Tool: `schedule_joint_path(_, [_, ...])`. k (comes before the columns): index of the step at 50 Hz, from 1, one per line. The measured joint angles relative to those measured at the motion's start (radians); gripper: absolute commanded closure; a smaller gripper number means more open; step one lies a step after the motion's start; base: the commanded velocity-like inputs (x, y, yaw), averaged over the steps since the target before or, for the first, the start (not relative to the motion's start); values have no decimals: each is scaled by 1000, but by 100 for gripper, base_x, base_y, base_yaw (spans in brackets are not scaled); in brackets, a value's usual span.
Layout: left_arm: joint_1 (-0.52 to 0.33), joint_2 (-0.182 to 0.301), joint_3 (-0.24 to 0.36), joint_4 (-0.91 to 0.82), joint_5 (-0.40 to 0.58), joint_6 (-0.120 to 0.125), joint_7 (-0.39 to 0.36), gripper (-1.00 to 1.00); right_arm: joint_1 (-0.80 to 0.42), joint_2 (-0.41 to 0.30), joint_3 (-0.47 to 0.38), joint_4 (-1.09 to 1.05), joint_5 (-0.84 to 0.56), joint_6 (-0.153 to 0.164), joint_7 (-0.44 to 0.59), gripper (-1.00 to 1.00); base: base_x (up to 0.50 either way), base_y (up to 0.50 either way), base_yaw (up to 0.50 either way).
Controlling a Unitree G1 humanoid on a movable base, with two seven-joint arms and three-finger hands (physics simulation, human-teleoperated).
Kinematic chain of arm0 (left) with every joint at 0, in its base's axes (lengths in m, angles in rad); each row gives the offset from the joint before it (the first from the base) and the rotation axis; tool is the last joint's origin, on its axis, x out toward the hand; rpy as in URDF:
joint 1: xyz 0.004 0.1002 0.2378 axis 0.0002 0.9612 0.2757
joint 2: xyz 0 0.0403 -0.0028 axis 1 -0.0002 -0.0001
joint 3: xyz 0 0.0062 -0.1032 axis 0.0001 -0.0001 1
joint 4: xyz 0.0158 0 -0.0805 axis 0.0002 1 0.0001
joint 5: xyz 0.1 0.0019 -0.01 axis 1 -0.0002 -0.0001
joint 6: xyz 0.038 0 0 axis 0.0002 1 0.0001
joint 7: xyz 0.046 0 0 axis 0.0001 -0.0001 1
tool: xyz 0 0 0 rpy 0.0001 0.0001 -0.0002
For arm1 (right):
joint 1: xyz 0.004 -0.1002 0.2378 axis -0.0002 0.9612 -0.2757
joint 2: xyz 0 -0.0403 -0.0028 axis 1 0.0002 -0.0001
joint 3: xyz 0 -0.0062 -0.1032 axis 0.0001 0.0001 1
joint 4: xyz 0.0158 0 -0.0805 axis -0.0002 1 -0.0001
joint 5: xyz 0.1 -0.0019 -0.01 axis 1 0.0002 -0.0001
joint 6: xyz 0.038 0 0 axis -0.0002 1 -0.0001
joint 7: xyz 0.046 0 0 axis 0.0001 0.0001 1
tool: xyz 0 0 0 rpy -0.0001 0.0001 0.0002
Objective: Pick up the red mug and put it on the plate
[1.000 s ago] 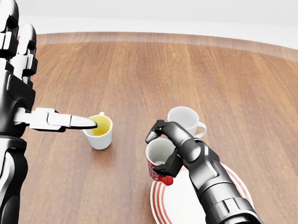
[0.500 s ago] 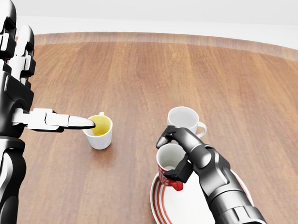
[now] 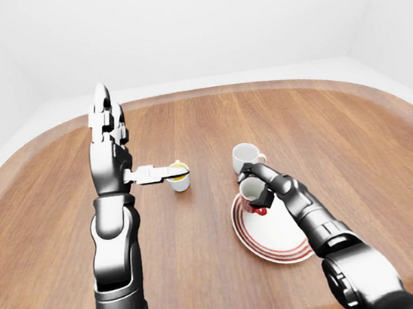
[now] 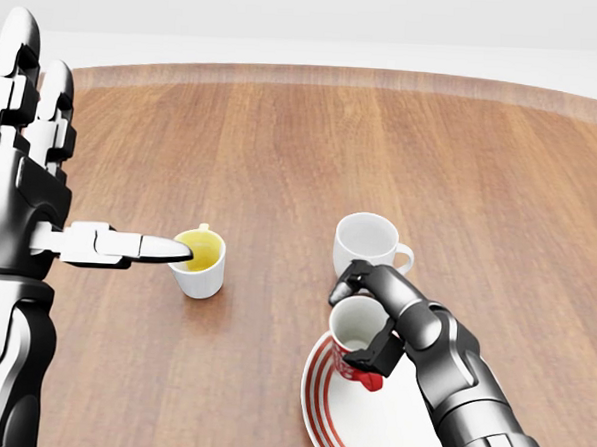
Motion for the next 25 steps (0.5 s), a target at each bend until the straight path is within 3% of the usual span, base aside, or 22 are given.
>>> schedule_joint_path(25, [-2,-8,-12,33,14,0,-1,-100,97,-32,-20,-125,-5,0,31,100,0,0,0])
